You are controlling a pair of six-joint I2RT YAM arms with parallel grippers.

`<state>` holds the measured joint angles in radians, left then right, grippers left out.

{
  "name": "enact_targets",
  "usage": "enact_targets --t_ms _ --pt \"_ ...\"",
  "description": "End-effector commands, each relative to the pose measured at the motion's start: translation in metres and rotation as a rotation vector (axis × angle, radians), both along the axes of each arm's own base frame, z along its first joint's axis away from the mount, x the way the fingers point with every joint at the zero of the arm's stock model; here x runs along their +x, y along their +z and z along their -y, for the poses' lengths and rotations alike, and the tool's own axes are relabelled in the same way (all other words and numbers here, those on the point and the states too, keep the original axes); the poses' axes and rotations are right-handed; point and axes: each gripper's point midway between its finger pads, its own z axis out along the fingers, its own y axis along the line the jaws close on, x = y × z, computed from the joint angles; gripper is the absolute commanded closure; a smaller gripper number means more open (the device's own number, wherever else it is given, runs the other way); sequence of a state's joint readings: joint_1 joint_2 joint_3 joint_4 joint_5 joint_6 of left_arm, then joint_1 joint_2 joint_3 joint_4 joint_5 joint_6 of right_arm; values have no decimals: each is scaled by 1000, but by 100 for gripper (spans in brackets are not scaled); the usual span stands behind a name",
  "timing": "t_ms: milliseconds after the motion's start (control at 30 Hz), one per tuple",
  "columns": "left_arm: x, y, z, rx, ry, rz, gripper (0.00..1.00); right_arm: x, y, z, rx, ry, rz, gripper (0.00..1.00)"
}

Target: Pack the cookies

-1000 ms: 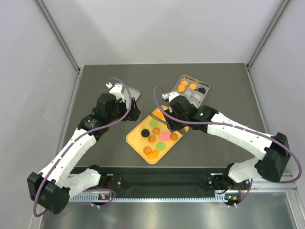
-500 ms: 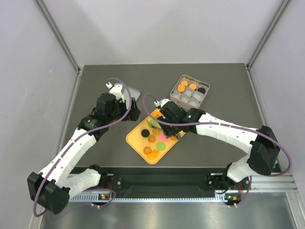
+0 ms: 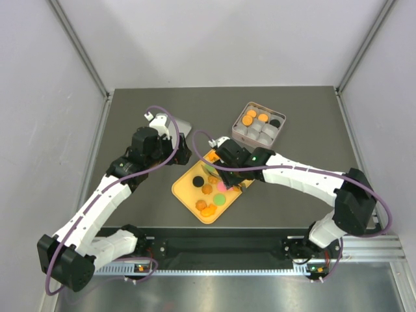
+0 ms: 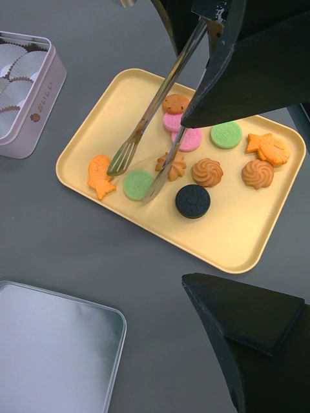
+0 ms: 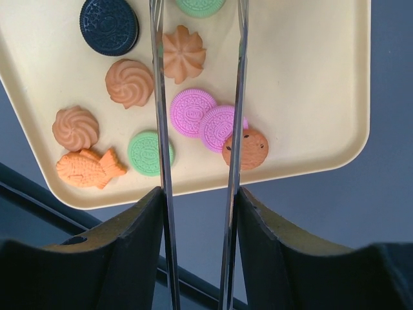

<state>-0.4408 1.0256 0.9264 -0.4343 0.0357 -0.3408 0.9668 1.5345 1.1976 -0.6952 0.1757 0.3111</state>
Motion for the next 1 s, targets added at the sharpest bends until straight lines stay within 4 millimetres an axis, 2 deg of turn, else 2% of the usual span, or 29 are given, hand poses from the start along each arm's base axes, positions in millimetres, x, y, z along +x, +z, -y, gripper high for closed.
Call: enact_targets --t_ms 0,533,967 --pt "2 4 -1 -2 3 17 1 6 13 -15 44 -1 47 54" --pt "2 4 -1 -4 1 18 1 10 15 -12 28 -9 62 64" --pt "2 5 -1 -4 2 20 1 10 65 2 153 4 89 65"
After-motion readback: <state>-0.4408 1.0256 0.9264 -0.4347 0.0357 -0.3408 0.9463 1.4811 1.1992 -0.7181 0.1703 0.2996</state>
